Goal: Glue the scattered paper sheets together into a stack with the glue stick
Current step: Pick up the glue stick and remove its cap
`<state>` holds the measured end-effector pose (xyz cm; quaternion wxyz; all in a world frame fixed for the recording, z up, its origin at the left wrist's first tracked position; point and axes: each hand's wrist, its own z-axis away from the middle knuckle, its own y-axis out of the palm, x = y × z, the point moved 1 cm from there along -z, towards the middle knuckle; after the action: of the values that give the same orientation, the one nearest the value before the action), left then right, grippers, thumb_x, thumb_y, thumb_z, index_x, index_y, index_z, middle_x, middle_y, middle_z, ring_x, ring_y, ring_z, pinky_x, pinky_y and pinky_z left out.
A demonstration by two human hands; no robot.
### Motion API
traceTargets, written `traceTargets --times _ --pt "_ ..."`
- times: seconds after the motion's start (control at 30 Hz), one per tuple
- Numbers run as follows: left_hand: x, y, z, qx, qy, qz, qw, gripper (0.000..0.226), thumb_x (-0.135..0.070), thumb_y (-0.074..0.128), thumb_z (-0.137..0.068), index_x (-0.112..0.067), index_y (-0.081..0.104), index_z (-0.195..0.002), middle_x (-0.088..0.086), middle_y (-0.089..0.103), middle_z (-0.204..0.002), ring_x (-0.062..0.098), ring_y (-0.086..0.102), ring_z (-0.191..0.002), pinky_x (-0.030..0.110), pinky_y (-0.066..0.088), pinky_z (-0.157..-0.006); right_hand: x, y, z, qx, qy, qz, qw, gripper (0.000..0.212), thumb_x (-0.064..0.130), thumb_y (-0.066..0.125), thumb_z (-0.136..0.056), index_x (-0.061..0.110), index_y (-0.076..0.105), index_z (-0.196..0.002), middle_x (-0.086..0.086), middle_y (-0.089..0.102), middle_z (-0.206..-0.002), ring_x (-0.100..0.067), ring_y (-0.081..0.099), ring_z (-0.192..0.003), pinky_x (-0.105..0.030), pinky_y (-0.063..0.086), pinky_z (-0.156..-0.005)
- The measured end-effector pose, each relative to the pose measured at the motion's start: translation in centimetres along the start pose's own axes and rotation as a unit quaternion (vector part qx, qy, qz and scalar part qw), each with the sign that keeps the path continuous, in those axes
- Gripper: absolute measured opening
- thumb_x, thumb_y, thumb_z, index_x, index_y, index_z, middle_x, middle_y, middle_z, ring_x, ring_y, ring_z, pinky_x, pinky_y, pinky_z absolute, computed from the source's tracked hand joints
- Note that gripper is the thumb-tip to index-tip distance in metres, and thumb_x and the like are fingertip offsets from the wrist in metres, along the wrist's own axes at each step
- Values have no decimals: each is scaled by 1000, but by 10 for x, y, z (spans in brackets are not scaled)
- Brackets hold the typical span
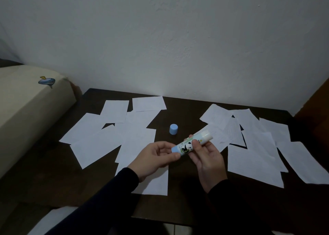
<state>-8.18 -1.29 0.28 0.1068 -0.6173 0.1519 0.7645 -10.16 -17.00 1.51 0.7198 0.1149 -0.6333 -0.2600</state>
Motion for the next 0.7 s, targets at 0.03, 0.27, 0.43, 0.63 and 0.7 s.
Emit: traceTargets --times 0.03,0.27,0.43,0.63,0.7 --pt "0 -2 -1 -13 12 -1 1000 26 -10 71 -82 -4 66 -107 2 70 -79 5 56 -59 15 42 -53 0 0 0 0 1 -1 1000 47 22 67 -70 9 60 -115 -4 72 -107 -12 69 -98 -23 57 -76" --pt "2 2 0 30 -50 43 997 31 -28 52 -96 -1 66 -100 2 69 -70 8 47 -49 20 38 -54 -1 -3 -1 -13 8 5 1000 57 24 67 -69 4 58 -121 -8 69 -113 -19 66 -106 -26 58 -80" --pt "1 -3 -2 -4 14 27 1000 28 -6 73 -78 -4 66 -106 1 71 -82 4 57 -59 15 41 -52 -1 -4 -1 -5 5 13 1000 55 24 67 -70 6 57 -122 -6 69 -114 -19 65 -109 -29 57 -85" --pt "5 -3 -1 39 -69 41 996 31 -31 54 -95 -6 67 -106 6 70 -82 8 42 -52 17 38 -50 -3 -4 -1 -20 14 0 1000 55 21 68 -69 6 57 -121 -9 68 -114 -20 65 -106 -23 57 -74" --pt "3 -4 -1 37 -50 20 998 25 -24 56 -95 -7 66 -110 4 70 -83 6 44 -52 16 39 -51 -3 -4 -1 -10 11 -1 1000 52 21 68 -70 7 58 -119 -9 69 -114 -20 65 -107 -24 57 -75"
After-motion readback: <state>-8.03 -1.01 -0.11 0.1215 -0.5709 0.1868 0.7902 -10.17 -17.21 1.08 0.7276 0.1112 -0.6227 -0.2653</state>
